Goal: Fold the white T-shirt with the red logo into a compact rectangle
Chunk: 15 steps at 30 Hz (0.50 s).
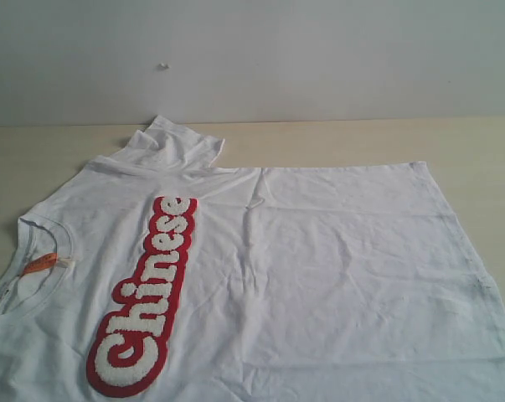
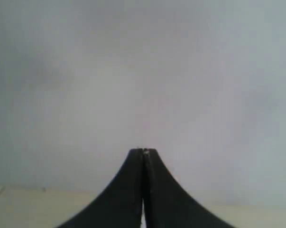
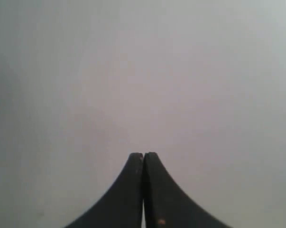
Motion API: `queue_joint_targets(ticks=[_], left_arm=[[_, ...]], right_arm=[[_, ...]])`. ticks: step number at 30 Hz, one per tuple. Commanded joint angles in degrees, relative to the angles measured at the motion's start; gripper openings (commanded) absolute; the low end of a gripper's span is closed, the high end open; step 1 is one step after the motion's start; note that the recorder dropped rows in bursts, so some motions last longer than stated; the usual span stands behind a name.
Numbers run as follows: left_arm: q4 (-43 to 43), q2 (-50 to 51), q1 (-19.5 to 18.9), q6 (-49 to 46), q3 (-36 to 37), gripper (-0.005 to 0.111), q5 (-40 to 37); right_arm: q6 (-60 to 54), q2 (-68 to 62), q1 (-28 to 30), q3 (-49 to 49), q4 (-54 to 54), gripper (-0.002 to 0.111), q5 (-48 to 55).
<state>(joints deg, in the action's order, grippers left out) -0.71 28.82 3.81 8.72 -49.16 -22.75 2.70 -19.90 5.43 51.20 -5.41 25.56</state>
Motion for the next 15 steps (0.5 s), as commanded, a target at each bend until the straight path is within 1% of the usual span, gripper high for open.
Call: queue_joint_targets(ticks=[1, 2, 4, 8, 10, 12, 15], left_arm=[[13.2, 11.7, 3.4, -18.4, -4.9, 0.0, -11.0], [15.9, 13.9, 3.7, -22.0, -5.8, 0.0, -13.0], [18.7, 19.2, 3.7, -28.9, -7.2, 0.0, -17.2], [18.9, 27.6, 3.7, -35.0, -7.5, 0.0, -20.3], [18.9, 31.5, 3.7, -40.0, -7.5, 0.0, -21.9], [18.9, 37.3, 3.7, -50.7, -7.5, 0.0, -25.4], [17.5, 43.0, 3.7, -63.6, -7.5, 0.0, -28.4]], right_arm=[[-16.5, -10.3, -0.1, 4.9, -13.6, 0.0, 12.6], [-18.2, -12.9, -0.1, 5.6, -14.7, 0.0, 14.4], [-21.3, -18.0, -0.1, 7.0, -15.7, 0.0, 18.6], [-26.3, -26.8, -0.1, 7.6, -15.4, 0.0, 25.3], [-28.5, -31.7, -0.1, 7.6, -15.4, 0.0, 27.9], [-29.9, -39.2, -0.1, 7.6, -15.4, 0.0, 28.7], [-36.7, -46.5, -0.1, 7.6, -15.7, 0.0, 28.6]])
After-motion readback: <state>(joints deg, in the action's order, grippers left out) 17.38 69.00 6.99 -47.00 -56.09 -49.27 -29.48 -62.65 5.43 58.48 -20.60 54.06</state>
